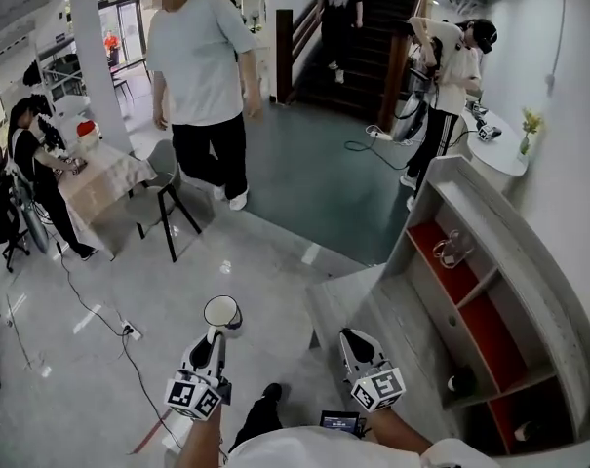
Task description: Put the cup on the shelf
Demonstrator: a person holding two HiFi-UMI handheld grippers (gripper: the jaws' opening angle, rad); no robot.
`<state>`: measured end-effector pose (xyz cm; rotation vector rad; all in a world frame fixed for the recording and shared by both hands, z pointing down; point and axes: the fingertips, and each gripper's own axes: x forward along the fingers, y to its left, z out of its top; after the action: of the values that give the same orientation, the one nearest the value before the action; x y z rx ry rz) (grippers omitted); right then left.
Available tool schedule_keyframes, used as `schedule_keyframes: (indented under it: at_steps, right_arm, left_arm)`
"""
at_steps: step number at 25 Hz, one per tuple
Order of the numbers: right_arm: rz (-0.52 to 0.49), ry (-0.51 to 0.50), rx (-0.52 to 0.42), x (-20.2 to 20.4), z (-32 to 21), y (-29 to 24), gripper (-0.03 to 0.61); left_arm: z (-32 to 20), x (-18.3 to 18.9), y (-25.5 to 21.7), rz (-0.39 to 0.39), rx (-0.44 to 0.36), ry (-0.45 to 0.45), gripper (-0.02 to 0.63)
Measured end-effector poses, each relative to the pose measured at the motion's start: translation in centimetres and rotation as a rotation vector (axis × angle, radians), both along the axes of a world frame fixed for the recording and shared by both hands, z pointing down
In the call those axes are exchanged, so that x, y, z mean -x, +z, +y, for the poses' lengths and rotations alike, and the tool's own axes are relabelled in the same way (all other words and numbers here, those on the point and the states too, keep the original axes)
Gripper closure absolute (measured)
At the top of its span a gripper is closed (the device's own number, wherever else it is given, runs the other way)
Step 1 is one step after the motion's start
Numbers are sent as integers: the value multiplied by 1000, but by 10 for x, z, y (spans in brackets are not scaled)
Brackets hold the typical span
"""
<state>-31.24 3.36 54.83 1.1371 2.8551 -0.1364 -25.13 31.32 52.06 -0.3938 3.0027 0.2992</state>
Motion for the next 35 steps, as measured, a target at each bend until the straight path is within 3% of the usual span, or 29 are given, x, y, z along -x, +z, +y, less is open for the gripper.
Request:
schedule_keyframes:
  at_steps: [13,18,25,28,35]
  right_arm:
    - [22,356,-18,62,-57,-11,538]
    - [27,566,-7,48,-103,-10,538]
    - [38,800,-24,9,-160,-11,538]
    - [44,933,-28,-25,-189,-10,538]
    - [24,1152,-37,-93,-231,-19,538]
  left_arm:
    - [-49,180,-5,13,-33,355,554]
    - [-108,228,-12,7,-23,552,554]
    - [-218,254,-26,-24,-31,822,554]
    - [-275,249,-33,-39,-48,960,554]
    - [-377,223,-56,-105,-70,1179,554]
